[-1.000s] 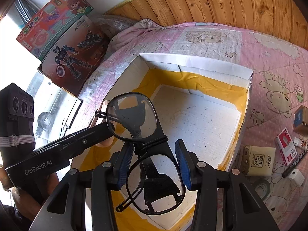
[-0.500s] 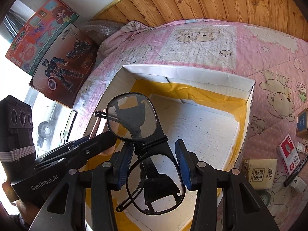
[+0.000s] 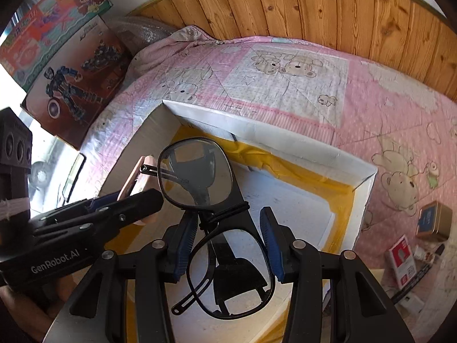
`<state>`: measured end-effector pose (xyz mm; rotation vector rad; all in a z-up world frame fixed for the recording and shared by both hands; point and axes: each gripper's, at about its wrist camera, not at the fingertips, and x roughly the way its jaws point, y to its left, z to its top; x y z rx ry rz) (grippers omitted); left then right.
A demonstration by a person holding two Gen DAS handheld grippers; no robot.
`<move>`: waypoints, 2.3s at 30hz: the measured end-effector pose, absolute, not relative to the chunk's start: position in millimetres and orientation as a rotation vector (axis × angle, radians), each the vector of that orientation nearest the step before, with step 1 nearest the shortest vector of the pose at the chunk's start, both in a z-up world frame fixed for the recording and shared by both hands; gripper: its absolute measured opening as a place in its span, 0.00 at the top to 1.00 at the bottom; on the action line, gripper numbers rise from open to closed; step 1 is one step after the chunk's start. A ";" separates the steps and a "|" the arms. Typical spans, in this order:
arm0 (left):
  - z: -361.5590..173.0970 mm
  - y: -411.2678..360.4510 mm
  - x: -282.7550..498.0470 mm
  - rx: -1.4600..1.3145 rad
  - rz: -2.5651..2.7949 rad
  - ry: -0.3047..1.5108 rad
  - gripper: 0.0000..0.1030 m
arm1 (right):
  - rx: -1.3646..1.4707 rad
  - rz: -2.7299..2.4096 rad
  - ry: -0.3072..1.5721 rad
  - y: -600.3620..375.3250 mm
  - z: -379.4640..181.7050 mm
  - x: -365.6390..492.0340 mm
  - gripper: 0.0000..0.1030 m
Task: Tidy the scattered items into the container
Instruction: 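Carry the stapler in the left tool and glasses in the right tool over the white box, then open the left tool to drop the stapler while the right tool releases the glasses into the box, then withdraw both open tools from the box back toward the scattered items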
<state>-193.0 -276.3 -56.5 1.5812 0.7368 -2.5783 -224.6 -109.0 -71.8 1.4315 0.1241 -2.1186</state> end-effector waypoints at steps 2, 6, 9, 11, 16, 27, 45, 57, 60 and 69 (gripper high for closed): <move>-58.9 -276.0 -196.6 1.594 -2.568 0.749 0.60 | 1.426 -2.114 0.185 -112.2 -73.8 -225.7 0.55; -66.7 -272.9 -203.1 1.621 -2.543 0.743 0.60 | 1.401 -2.121 0.322 -119.4 -76.1 -226.9 0.55; -73.0 -271.8 -209.3 1.638 -2.522 0.728 0.60 | 1.385 -2.123 0.435 -126.3 -78.6 -227.3 0.55; -76.6 -270.6 -212.5 1.647 -2.517 0.713 0.60 | 1.389 -2.099 0.469 -130.1 -81.8 -227.6 0.59; -84.3 -267.8 -220.2 1.657 -2.508 0.685 0.60 | 1.403 -2.069 0.518 -137.5 -93.0 -228.2 0.67; -101.7 -266.2 -233.7 1.698 -2.478 0.651 0.59 | 1.488 -2.016 0.482 -135.6 -103.0 -241.5 0.67; -108.6 -259.4 -225.5 1.735 -2.455 0.584 0.55 | 1.530 -2.021 0.476 -131.4 -96.2 -239.0 0.54; -72.2 -250.7 -186.9 1.655 -2.482 0.539 0.53 | 1.492 -2.058 0.378 -102.4 -68.1 -213.6 0.43; -64.1 -241.9 -173.7 1.643 -2.484 0.521 0.53 | 1.480 -2.057 0.347 -94.0 -62.7 -205.0 0.43; -25.7 -208.0 -127.8 1.557 -2.538 0.396 0.53 | 1.395 -2.055 0.283 -68.4 -39.1 -160.4 0.43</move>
